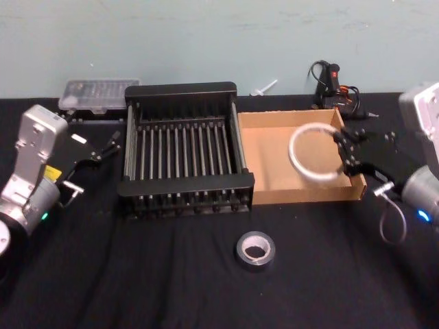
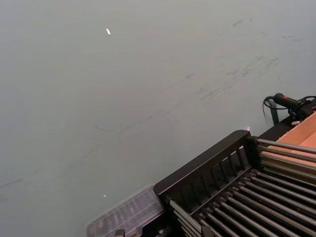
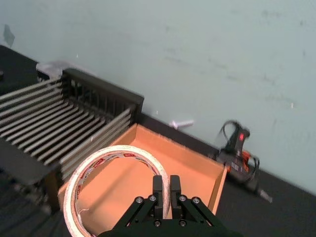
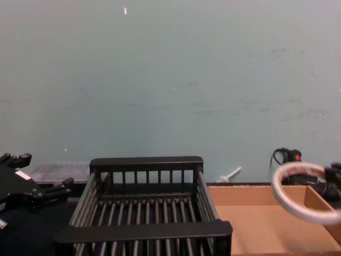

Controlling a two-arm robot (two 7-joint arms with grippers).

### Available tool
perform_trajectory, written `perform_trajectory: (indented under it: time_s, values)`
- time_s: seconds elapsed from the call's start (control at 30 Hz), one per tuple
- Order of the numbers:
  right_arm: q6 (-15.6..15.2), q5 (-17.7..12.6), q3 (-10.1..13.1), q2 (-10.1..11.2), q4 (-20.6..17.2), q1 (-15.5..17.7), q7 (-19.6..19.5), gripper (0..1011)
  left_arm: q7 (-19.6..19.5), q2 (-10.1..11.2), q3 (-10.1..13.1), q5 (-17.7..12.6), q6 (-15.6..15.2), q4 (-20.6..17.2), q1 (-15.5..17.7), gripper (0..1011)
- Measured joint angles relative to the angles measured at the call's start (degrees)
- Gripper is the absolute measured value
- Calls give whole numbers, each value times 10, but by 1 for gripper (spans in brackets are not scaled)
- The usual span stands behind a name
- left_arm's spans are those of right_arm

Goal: Pick up the white tape and place it into the black box , Pick up the silver tape and place it into the brown box.

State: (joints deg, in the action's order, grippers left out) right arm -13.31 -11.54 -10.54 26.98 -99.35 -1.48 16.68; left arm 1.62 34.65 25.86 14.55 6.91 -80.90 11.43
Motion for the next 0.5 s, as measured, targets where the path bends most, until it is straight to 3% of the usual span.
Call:
perform_trajectory:
  time_s: [0.5]
  values:
    - [62,48,-58,-66,128,-134,14,92,0,0,0,0,0,0,0,1001]
